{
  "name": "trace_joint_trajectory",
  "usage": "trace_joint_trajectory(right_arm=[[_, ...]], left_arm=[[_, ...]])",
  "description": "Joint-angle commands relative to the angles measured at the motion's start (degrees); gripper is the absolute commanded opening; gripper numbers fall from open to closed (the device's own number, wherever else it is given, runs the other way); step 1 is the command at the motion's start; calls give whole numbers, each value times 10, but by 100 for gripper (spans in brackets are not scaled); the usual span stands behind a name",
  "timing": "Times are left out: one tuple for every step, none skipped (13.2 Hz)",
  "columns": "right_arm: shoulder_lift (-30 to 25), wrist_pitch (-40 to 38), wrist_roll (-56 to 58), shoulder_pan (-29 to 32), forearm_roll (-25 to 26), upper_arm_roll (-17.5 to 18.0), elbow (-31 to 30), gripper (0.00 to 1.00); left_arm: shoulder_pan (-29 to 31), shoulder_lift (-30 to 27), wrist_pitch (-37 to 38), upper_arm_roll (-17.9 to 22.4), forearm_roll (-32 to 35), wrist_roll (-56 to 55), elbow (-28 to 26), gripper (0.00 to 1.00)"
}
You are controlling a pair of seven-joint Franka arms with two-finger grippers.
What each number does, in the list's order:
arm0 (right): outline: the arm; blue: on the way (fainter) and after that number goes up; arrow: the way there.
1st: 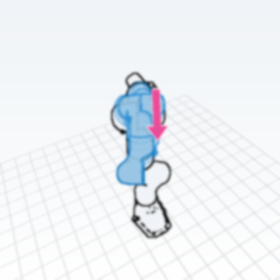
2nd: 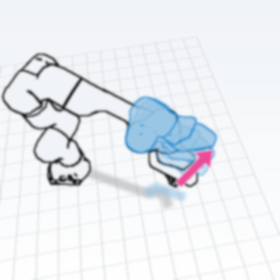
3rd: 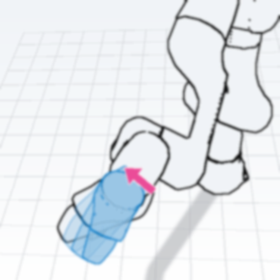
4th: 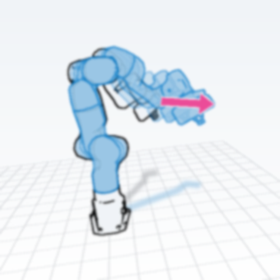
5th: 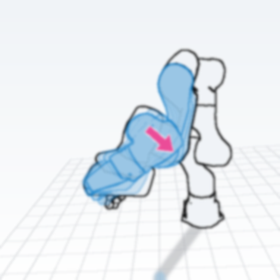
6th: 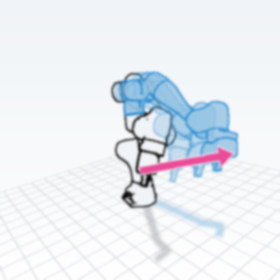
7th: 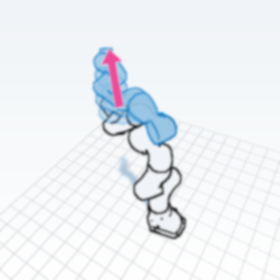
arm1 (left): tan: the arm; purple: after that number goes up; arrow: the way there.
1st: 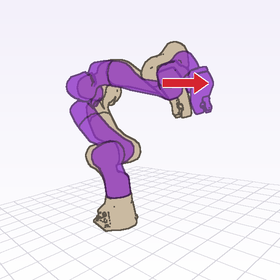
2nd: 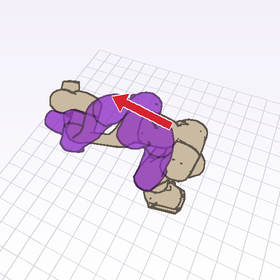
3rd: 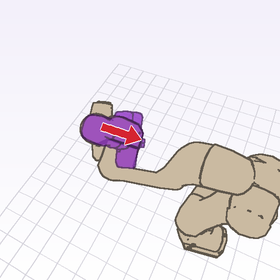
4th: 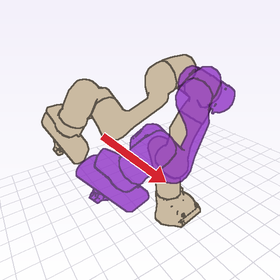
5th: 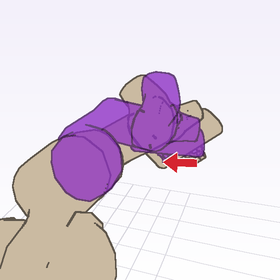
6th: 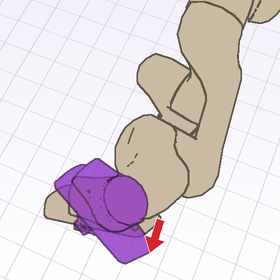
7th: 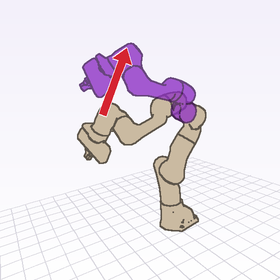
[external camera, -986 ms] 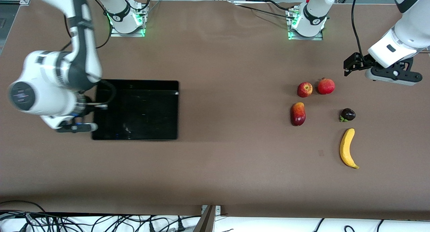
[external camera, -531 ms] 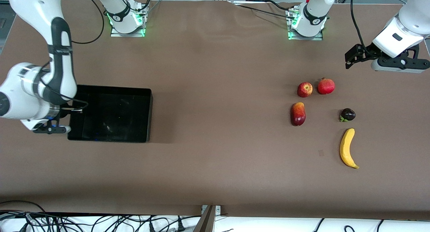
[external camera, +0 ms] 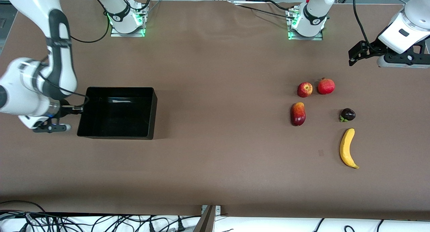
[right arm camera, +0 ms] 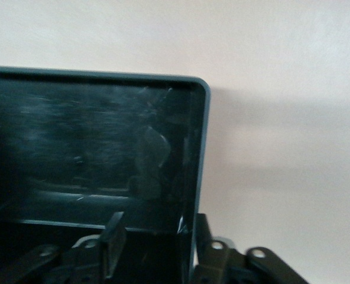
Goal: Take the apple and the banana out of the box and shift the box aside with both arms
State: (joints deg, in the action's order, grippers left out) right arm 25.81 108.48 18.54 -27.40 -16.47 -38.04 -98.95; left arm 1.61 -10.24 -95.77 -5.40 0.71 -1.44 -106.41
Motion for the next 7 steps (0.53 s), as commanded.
trace_joint_trajectory(right_arm=[[-16,-119,-21,-3,11,-19,106,100],[-16,-151,-22,-3,28,-20,143,100],[-17,-179,-22,2,39,-18,172,100],[-22,-214,-23,4,40,-16,194,100],[-32,-231,-24,13,36,-13,202,100],[-47,-234,-23,46,42,27,201,100],[-75,-231,-26,111,71,111,191,100]], left_arm=[[3,15,23,1,-12,6,39,100],[2,15,23,0,-11,7,39,100],[2,19,22,-4,-11,-1,42,100],[1,19,23,-6,-12,-5,42,100],[1,18,23,-8,-12,-3,41,100],[-1,20,22,-8,-6,3,42,100],[-2,20,21,-8,-6,5,42,100]])
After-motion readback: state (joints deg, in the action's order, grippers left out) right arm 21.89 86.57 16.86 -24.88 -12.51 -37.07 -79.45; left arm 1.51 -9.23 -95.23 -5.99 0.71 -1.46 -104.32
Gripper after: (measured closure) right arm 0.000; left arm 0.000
